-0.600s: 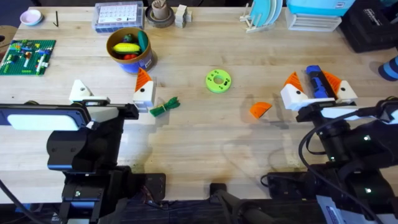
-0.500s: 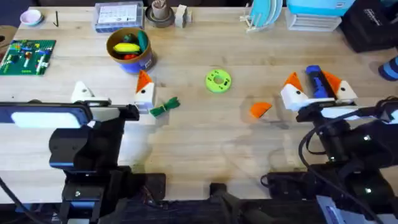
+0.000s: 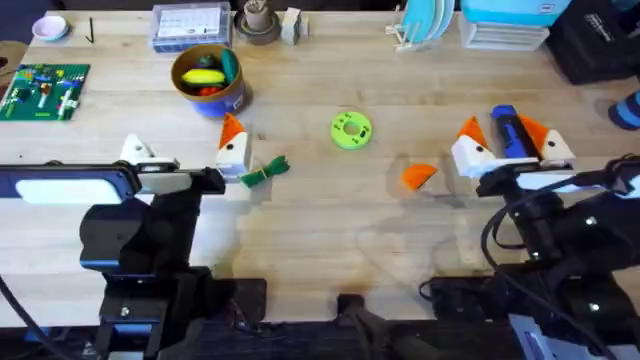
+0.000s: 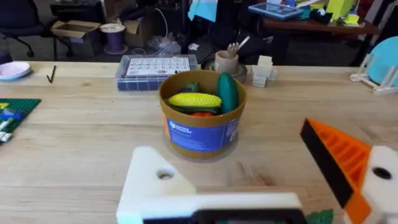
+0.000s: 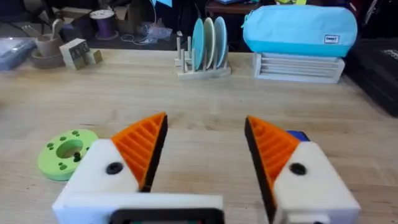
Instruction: Pick up the gripper from the table and insert it into the empty holder that is missing its gripper. Then pick up a screw, insert it into the mounting hole, and use the screwdriver to tighten it. Finally, clean up the table by picking up the vegetable and placing it into the bucket.
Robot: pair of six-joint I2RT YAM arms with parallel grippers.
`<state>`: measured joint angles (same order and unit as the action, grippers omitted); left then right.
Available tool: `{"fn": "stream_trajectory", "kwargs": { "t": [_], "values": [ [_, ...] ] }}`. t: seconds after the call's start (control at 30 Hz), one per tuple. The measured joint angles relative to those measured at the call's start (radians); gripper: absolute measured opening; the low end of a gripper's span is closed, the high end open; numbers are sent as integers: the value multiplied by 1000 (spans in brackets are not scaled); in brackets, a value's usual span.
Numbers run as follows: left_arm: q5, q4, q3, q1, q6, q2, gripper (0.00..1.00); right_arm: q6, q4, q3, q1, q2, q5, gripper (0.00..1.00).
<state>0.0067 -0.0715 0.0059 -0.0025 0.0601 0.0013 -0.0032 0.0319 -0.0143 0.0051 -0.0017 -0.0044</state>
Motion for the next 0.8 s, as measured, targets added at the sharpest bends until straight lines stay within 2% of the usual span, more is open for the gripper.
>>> {"fn": "stream_trajectory", "kwargs": {
  "t": [0.1, 0.17, 0.33, 0.4, 0.5, 0.53, 0.57, 0.67, 0.73, 0.8],
  "values": [
    [0, -2, 1, 0, 9, 0, 992, 0, 18, -9, 0, 0, 0, 820],
    [0, -95, 51, 0, 14, 17, 993, 0, 134, -66, 0, 11, -8, 820],
    [25, -242, 253, 0, 20, 162, 993, 0, 311, -244, 0, 123, -12, 820],
    [50, -318, 376, 0, 21, 254, 993, 0, 394, -361, 0, 195, -13, 820],
    [76, -489, 594, 0, 24, 408, 993, 0, 542, -561, 0, 327, -16, 820],
    [87, -694, 824, 0, 23, 568, 993, 1, 697, -753, 0, 466, -19, 820],
    [89, -757, 902, 0, 23, 625, 993, 0, 744, -812, 0, 511, -19, 820],
    [97, -897, 1086, 0, 23, 756, 993, 0, 873, -973, 0, 636, -19, 821],
    [102, -945, 1178, 0, 23, 828, 993, 0, 918, -1046, 0, 700, -19, 821],
    [103, -963, 1226, 0, 23, 878, 993, 0, 928, -1082, 0, 740, -19, 820]
  ]
}}
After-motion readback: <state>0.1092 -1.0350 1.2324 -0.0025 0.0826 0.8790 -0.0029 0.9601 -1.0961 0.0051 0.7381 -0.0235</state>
